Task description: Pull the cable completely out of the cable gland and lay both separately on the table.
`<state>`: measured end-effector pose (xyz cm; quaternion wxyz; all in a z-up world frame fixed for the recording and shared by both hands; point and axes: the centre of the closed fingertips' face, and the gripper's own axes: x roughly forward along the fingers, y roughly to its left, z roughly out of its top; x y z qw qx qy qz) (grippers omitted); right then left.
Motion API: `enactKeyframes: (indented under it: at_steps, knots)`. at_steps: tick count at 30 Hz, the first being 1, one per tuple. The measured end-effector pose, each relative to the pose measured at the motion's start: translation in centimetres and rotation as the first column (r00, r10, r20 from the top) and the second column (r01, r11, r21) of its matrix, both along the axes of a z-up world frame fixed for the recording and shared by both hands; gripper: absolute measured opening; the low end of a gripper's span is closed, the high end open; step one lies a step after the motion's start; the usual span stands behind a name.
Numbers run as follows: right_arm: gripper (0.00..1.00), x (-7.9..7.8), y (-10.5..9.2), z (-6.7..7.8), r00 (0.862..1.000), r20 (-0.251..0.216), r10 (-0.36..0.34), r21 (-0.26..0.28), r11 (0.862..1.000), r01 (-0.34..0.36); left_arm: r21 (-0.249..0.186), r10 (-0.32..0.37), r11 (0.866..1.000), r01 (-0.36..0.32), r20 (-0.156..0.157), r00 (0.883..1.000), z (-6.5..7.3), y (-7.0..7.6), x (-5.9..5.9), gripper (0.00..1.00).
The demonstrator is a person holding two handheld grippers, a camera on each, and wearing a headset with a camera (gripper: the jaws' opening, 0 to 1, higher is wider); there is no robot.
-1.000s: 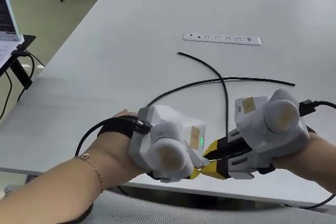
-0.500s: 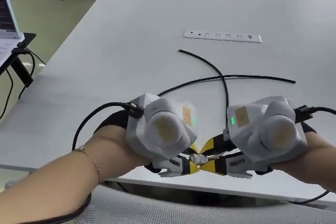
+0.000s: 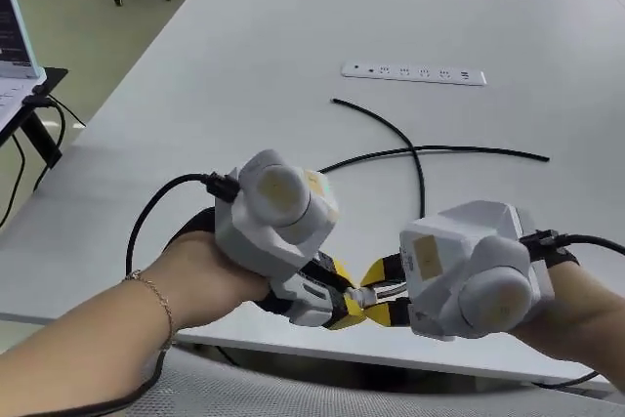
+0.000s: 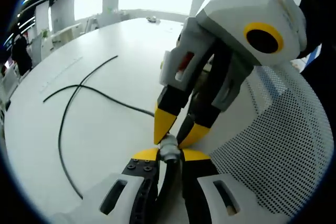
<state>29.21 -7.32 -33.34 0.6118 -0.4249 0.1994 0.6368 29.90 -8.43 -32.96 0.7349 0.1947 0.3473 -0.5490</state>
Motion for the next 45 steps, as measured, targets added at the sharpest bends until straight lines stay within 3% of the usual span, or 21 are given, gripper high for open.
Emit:
enactKeyframes:
  at_steps: [1,2,3,4,6,8,13,17,20,21,22,23,26,27,28,29,30,35,37,42,45]
  knots:
    - [0.12,-0.7,-0.1,-0.5,0.997,-0.079,-0.015,-0.007,1.000,0.014,0.036,-0.059,0.998,0.058,0.020,0.998,-0.4,-0.1,-0.6,0.16]
    - [0.12,-1.3,-0.2,-0.9,0.985,-0.162,-0.052,-0.015,0.999,0.050,0.104,-0.150,0.984,0.142,0.077,0.986,-1.1,-0.2,-1.2,0.16]
    - [0.14,-1.5,-0.4,-1.2,0.978,-0.197,-0.069,-0.025,0.998,0.066,0.150,-0.214,0.970,0.193,0.137,0.967,-1.4,-0.4,-1.3,0.16]
    - [0.16,-1.8,-0.5,-1.4,0.977,-0.204,-0.058,-0.032,0.998,0.052,0.199,-0.270,0.951,0.238,0.154,0.950,-1.8,-0.5,-1.9,0.16]
    - [0.13,-1.7,-0.9,-1.7,0.981,-0.186,-0.054,-0.054,0.998,0.045,0.217,-0.324,0.934,0.283,0.183,0.928,-1.8,-1.1,-2.3,0.16]
    - [0.14,-1.9,-1.1,-1.8,0.973,-0.220,-0.070,-0.055,0.997,0.059,0.262,-0.393,0.906,0.332,0.231,0.890,-2.1,-1.1,-2.2,0.17]
    - [0.13,-1.6,-1.3,-1.4,0.936,-0.321,-0.144,-0.031,0.989,0.142,0.280,-0.423,0.895,0.348,0.282,0.861,-1.6,-1.2,-2.1,0.17]
    - [0.13,-1.7,-1.3,-1.5,0.927,-0.339,-0.160,-0.032,0.987,0.158,0.293,-0.451,0.882,0.369,0.300,0.840,-1.5,-1.2,-1.9,0.17]
    - [0.12,-1.8,-1.4,-1.4,0.928,-0.336,-0.165,-0.037,0.986,0.162,0.276,-0.433,0.892,0.359,0.287,0.855,-1.7,-1.1,-1.7,0.16]
    - [0.12,-1.8,-1.3,-1.4,0.929,-0.330,-0.166,-0.038,0.986,0.162,0.265,-0.416,0.900,0.347,0.279,0.866,-1.7,-1.0,-1.6,0.16]
    - [0.12,-1.7,-1.3,-1.3,0.934,-0.318,-0.163,-0.036,0.986,0.160,0.235,-0.378,0.917,0.321,0.260,0.889,-1.6,-1.0,-1.8,0.16]
    - [0.12,-1.6,-1.2,-1.3,0.939,-0.306,-0.159,-0.031,0.987,0.157,0.219,-0.356,0.927,0.306,0.249,0.901,-1.5,-0.9,-1.6,0.16]
    - [0.12,-1.3,-0.8,-0.9,0.967,-0.233,-0.099,-0.008,0.995,0.100,0.138,-0.249,0.964,0.227,0.169,0.954,-1.4,-0.5,-1.2,0.16]
    - [0.11,-1.3,-0.9,-0.9,0.970,-0.225,-0.096,-0.010,0.995,0.097,0.116,-0.233,0.969,0.217,0.150,0.961,-1.4,-0.5,-1.2,0.16]
    - [0.11,-1.5,-0.9,-0.9,0.973,-0.218,-0.082,-0.011,0.997,0.082,0.077,-0.188,0.980,0.182,0.090,0.978,-1.3,-0.6,-1.3,0.16]
    - [0.11,-1.5,-0.8,-0.9,0.976,-0.206,-0.071,-0.006,0.997,0.071,0.062,-0.179,0.983,0.175,0.072,0.981,-1.2,-0.6,-1.4,0.16]
    - [0.11,-1.6,-0.8,-0.9,0.981,-0.189,-0.050,-0.007,0.999,0.049,0.036,-0.139,0.990,0.138,0.027,0.990,-1.1,-0.7,-1.4,0.16]
    - [0.11,-1.4,-0.5,-0.6,0.988,-0.153,-0.021,0.010,1.000,0.023,-0.009,-0.086,0.996,0.085,-0.028,0.996,-0.7,-0.4,-1.3,0.16]
    - [0.11,-1.3,-0.5,-0.6,0.989,-0.145,-0.016,0.013,1.000,0.018,-0.032,-0.035,0.999,0.032,-0.086,0.996,-0.7,-0.5,-1.4,0.16]
    - [0.14,-0.8,-0.5,-0.9,0.985,-0.163,-0.056,-0.002,0.998,0.057,-0.007,-0.057,0.998,0.057,-0.037,0.998,-0.8,-0.4,-1.1,0.17]
    - [0.21,-0.2,-0.9,-1.2,0.986,-0.143,-0.085,-0.024,0.996,0.082,0.008,-0.058,0.998,0.058,-0.019,0.998,-0.8,-0.1,-0.9,0.17]
